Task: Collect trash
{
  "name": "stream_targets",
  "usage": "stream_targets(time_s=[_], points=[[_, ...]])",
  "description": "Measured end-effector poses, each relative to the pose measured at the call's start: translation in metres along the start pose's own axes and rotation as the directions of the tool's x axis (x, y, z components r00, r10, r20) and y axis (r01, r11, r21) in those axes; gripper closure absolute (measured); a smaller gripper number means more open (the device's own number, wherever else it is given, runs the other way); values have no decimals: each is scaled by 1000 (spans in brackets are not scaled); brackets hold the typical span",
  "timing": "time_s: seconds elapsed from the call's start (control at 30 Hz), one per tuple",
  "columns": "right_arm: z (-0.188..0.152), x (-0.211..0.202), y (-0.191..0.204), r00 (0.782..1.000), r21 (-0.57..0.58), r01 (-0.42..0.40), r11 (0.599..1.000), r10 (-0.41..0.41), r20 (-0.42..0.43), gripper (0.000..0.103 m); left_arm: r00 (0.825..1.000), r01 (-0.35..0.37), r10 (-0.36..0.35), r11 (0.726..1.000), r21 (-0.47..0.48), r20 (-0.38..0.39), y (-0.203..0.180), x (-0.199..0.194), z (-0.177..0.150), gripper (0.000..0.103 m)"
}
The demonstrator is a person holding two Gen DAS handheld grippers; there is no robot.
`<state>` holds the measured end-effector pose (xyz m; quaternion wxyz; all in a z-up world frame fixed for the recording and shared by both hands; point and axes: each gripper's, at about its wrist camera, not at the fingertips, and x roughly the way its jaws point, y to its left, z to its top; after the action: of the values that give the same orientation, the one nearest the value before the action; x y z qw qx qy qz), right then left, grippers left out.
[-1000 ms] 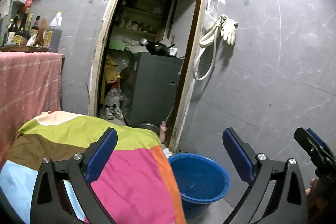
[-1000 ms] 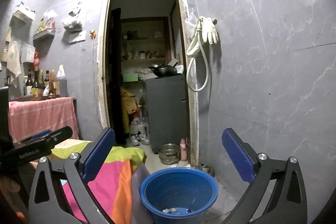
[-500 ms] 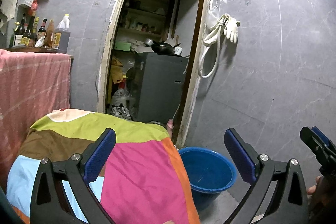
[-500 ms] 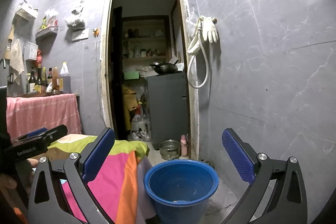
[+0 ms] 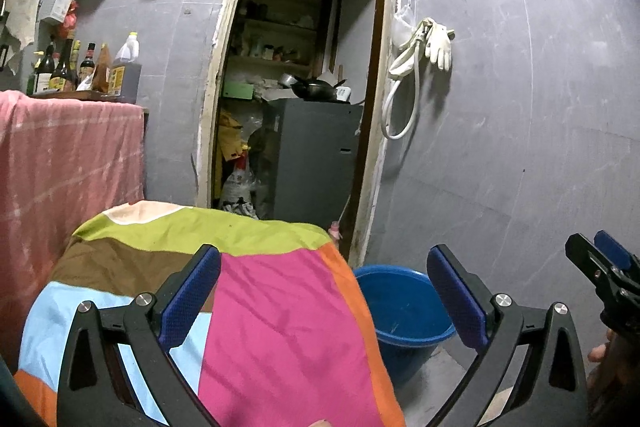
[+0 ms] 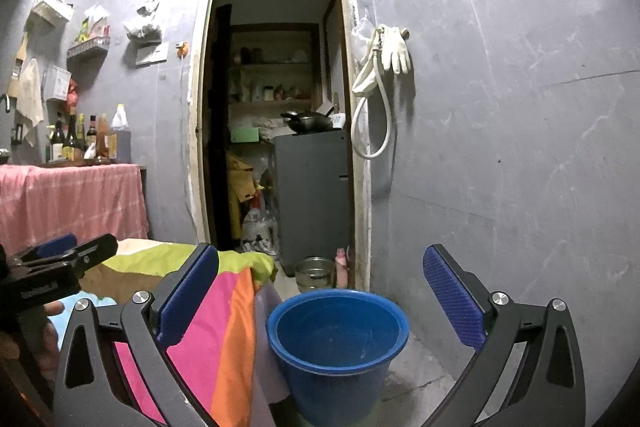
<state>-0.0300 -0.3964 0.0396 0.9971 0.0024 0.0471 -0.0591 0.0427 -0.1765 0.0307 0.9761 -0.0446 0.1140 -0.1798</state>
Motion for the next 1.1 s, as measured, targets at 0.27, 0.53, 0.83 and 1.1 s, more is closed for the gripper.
stream_targets(time_s=[0.27, 0.53, 0.83, 1.1], points=[[-16, -9, 8, 999, -36, 52, 998, -52, 3, 0, 1000, -28, 28, 1000, 0, -11, 5, -11, -23, 2], [-33, -15, 16, 996, -57, 92, 994, -92, 3, 0, 997, -75, 76, 997, 4, -28, 10, -19, -50, 2], [-48, -13, 18, 993, -58, 116, 992, -117, -1, 0, 994, -100, 100, 995, -1, -34, 13, -21, -67, 2], [-56, -9, 16, 992, -61, 120, 991, -122, -20, 0, 993, -112, 112, 994, 8, -29, 15, -21, -73, 2]])
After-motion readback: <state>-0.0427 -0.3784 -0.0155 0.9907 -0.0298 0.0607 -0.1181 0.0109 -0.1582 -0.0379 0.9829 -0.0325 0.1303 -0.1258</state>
